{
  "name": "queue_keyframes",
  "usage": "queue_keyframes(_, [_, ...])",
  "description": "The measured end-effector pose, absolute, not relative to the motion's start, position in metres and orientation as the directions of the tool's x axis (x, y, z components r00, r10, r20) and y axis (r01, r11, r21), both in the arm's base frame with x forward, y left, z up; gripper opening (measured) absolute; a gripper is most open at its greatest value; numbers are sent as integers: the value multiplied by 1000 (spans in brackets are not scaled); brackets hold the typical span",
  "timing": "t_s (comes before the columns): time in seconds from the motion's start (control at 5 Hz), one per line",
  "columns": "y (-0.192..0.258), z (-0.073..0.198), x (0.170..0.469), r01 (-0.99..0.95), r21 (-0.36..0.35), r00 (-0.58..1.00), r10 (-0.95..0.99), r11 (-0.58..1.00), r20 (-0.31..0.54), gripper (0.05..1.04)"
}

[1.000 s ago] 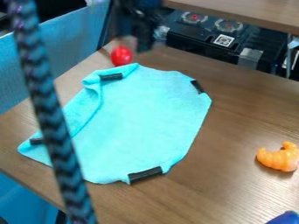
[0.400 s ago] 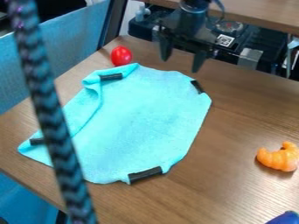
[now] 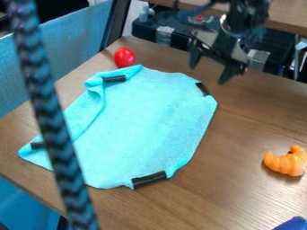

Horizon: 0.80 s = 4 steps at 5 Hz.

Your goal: Fold the cloth from left to right

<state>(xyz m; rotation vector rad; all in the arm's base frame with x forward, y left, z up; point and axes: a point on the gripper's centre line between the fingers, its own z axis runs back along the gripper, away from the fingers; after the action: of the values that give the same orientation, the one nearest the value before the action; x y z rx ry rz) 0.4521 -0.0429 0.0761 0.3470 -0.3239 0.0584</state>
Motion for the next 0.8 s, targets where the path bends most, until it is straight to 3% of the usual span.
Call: queue_keyframes(0.8, [-45,52,469,-227,367,941,107,902,321,1000])
